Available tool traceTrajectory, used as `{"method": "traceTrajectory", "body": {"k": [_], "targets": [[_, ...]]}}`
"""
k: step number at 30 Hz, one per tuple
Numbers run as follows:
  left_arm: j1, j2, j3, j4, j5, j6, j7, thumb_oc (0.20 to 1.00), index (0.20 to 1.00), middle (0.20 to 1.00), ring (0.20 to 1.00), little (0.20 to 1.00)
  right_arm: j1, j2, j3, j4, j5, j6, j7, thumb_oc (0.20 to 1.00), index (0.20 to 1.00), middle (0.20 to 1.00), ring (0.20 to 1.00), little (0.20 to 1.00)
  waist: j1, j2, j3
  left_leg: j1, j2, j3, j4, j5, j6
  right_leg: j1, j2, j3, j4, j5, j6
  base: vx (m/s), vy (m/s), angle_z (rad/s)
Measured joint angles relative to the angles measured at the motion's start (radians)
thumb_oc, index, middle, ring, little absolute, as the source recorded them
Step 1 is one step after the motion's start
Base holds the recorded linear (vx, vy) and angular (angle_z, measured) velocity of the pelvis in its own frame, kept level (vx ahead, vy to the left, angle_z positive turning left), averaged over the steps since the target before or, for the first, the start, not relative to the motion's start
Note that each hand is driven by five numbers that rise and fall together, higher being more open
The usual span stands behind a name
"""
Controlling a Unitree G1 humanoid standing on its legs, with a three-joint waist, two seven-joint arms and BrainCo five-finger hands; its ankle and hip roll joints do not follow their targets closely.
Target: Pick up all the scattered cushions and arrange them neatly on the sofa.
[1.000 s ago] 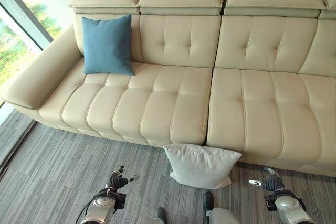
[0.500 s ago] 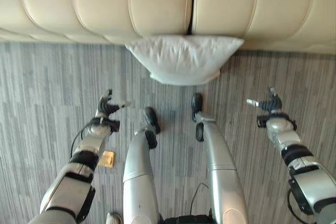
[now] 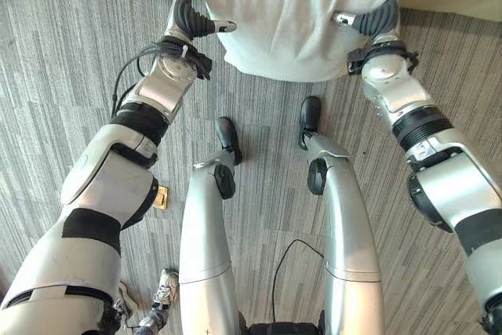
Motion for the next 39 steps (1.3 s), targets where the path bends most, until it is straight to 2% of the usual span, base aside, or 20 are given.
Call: {"method": "traceTrajectory", "body": {"k": [6, 7, 8, 10, 12, 16, 18, 20, 21, 23, 26, 27, 29, 32, 35, 36, 39], "targets": [[0.070, -0.010, 0.020, -0.053, -0.004, 0.002, 0.027, 0.200, 0.200, 0.200, 0.200, 0.200, 0.103, 0.008, -0.044, -0.038, 0.068, -0.013, -0.010, 0.200, 0.200, 0.200, 0.200, 0.200, -0.001, 0.000, 0.000, 0.121, -0.016, 0.004, -0.089, 0.024, -0.022, 0.112, -0.008, -0.005, -0.067, 0.006, -0.006, 0.01, 0.031, 0.06], [0.096, -0.014, 0.020, -0.057, -0.004, 0.001, 0.033, 0.200, 0.200, 0.200, 0.200, 0.200, 0.142, 0.025, -0.042, -0.045, 0.073, -0.025, -0.009, 0.200, 0.200, 0.200, 0.200, 0.200, -0.003, 0.000, -0.017, 0.143, -0.017, 0.004, -0.108, 0.025, -0.022, 0.135, -0.008, -0.007, -0.075, 0.005, -0.005, 0.02, 0.050, 0.00], [0.133, -0.020, 0.043, -0.096, -0.007, 0.001, 0.039, 0.200, 0.200, 0.200, 0.200, 0.200, 0.185, 0.036, -0.054, -0.084, 0.076, -0.028, -0.011, 0.200, 0.200, 0.200, 0.200, 0.200, -0.003, 0.000, -0.044, 0.136, -0.018, 0.006, -0.114, 0.023, -0.020, 0.129, -0.009, -0.008, -0.083, -0.009, 0.011, 0.01, 0.050, 0.02], [0.252, -0.042, 0.114, -0.205, -0.008, -0.022, 0.067, 0.200, 0.200, 0.200, 0.200, 0.200, 0.314, 0.049, -0.091, -0.194, 0.076, -0.063, -0.012, 0.200, 0.200, 0.200, 0.200, 0.200, -0.002, 0.002, -0.184, 0.052, -0.025, 0.004, -0.131, 0.022, -0.015, 0.045, -0.009, -0.008, -0.097, -0.008, 0.016, -0.02, 0.029, 0.03], [0.299, -0.051, 0.153, -0.267, -0.009, -0.041, 0.090, 0.200, 0.200, 0.200, 0.200, 0.200, 0.378, 0.050, -0.113, -0.263, 0.075, -0.077, -0.012, 0.200, 0.200, 0.200, 0.200, 0.200, 0.003, 0.002, -0.190, 0.049, -0.030, 0.001, -0.124, 0.028, -0.025, 0.049, -0.010, -0.013, -0.101, 0.012, 0.009, -0.05, 0.054, -0.01], [0.444, -0.054, 0.219, -0.415, -0.006, -0.043, 0.102, 0.200, 0.200, 0.200, 0.200, 0.200, 0.513, 0.054, -0.148, -0.401, 0.063, -0.085, -0.013, 0.200, 0.200, 0.200, 0.200, 0.200, 0.002, 0.001, -0.179, 0.117, -0.033, 0.008, -0.158, 0.027, -0.022, 0.125, -0.015, -0.011, -0.145, 0.017, 0.021, -0.04, 0.051, -0.02], [0.577, -0.066, 0.280, -0.558, 0.001, -0.043, 0.103, 0.200, 0.200, 0.200, 0.200, 0.200, 0.626, 0.054, -0.180, -0.527, 0.041, -0.087, -0.011, 0.200, 0.200, 0.200, 0.200, 0.200, -0.007, -0.001, -0.157, 0.209, -0.046, 0.013, -0.206, 0.030, -0.021, 0.214, -0.025, -0.011, -0.187, 0.021, 0.032, 0.00, 0.039, 0.05], [0.754, -0.085, 0.301, -0.681, 0.013, -0.056, 0.103, 0.200, 0.200, 0.200, 0.200, 0.200, 0.796, 0.053, -0.196, -0.662, -0.009, -0.097, -0.004, 0.200, 0.200, 0.200, 0.200, 0.200, -0.011, -0.002, -0.158, 0.349, -0.054, 0.019, -0.269, 0.028, -0.019, 0.358, -0.027, -0.011, -0.250, 0.018, 0.044, 0.04, 0.026, 0.01], [0.844, -0.091, 0.316, -0.737, 0.046, -0.062, 0.099, 0.200, 0.200, 0.200, 0.200, 0.200, 0.885, 0.061, -0.215, -0.725, -0.037, -0.098, 0.024, 0.200, 0.200, 0.200, 0.200, 0.200, -0.013, -0.013, -0.169, 0.430, -0.062, 0.033, -0.308, 0.021, -0.015, 0.428, -0.032, -0.004, -0.282, -0.001, 0.067, 0.06, 0.014, -0.03], [0.964, -0.103, 0.324, -0.831, 0.081, -0.073, 0.096, 0.200, 0.200, 0.200, 0.200, 0.200, 1.012, 0.067, -0.227, -0.821, -0.055, -0.113, 0.051, 0.200, 0.200, 0.200, 0.200, 0.200, -0.014, -0.023, -0.202, 0.516, -0.078, 0.040, -0.363, 0.023, -0.013, 0.504, -0.040, 0.000, -0.320, -0.010, 0.067, 0.09, -0.002, 0.01], [1.057, -0.126, 0.355, -0.884, 0.081, -0.081, 0.081, 0.200, 0.200, 0.200, 0.200, 0.200, 1.102, 0.075, -0.234, -0.853, -0.064, -0.115, 0.097, 0.200, 0.200, 0.200, 0.200, 0.200, -0.017, -0.030, -0.206, 0.619, -0.087, 0.043, -0.410, 0.026, -0.013, 0.603, -0.044, -0.002, -0.356, -0.007, 0.086, 0.09, -0.058, 0.02], [1.142, -0.155, 0.368, -0.911, 0.081, -0.091, 0.063, 0.200, 0.200, 0.200, 0.200, 0.200, 1.182, 0.074, -0.231, -0.878, -0.064, -0.113, 0.142, 0.200, 0.200, 0.200, 0.200, 0.200, -0.016, -0.036, -0.210, 0.747, -0.093, 0.055, -0.492, 0.050, -0.014, 0.725, -0.048, -0.016, -0.421, 0.013, 0.082, 0.13, -0.028, -0.02], [1.179, -0.149, 0.377, -0.911, 0.081, -0.106, 0.053, 0.200, 0.200, 0.200, 0.200, 0.200, 1.198, 0.067, -0.231, -0.878, -0.064, -0.113, 0.170, 0.200, 0.200, 0.200, 0.200, 0.200, -0.016, -0.043, -0.215, 0.822, -0.096, 0.056, -0.540, 0.055, -0.015, 0.795, -0.048, -0.023, -0.451, 0.012, 0.084, 0.22, -0.067, -0.01], [1.269, -0.142, 0.399, -0.939, 0.085, -0.108, 0.023, 0.200, 0.200, 0.200, 0.200, 0.200, 1.267, 0.038, -0.232, -0.911, -0.064, -0.109, 0.243, 0.200, 0.200, 0.200, 0.200, 0.200, -0.013, -0.047, -0.216, 1.016, -0.098, 0.057, -0.669, 0.091, -0.028, 0.979, -0.039, -0.045, -0.553, 0.022, 0.087, 0.19, -0.046, 0.04], [1.325, -0.078, 0.401, -0.986, 0.184, -0.116, 0.020, 0.200, 0.200, 0.200, 0.200, 0.200, 1.308, 0.016, -0.245, -0.963, -0.065, -0.109, 0.295, 0.200, 0.200, 0.200, 0.200, 0.200, -0.012, -0.054, -0.234, 1.125, -0.092, 0.055, -0.749, 0.105, -0.032, 1.086, -0.024, -0.056, -0.619, 0.027, 0.089, 0.22, -0.013, 0.03], [1.369, -0.055, 0.404, -1.028, 0.224, -0.117, 0.014, 0.200, 0.200, 0.200, 0.200, 0.200, 1.348, 0.004, -0.262, -1.001, -0.067, -0.109, 0.325, 0.200, 0.200, 0.200, 0.200, 0.200, -0.013, -0.056, -0.249, 1.209, -0.091, 0.057, -0.809, 0.118, -0.036, 1.167, -0.017, -0.067, -0.666, 0.032, 0.091, 0.24, -0.013, 0.02], [1.410, -0.081, 0.400, -1.034, 0.236, -0.124, 0.010, 0.200, 0.200, 0.200, 0.200, 0.200, 1.406, 0.001, -0.275, -1.020, -0.069, -0.111, 0.343, 0.200, 0.200, 0.200, 0.200, 0.200, -0.012, -0.058, -0.343, 1.256, -0.089, 0.054, -0.859, 0.124, -0.038, 1.217, -0.007, -0.074, -0.720, 0.037, 0.094, 0.16, 0.001, 0.01]]}}
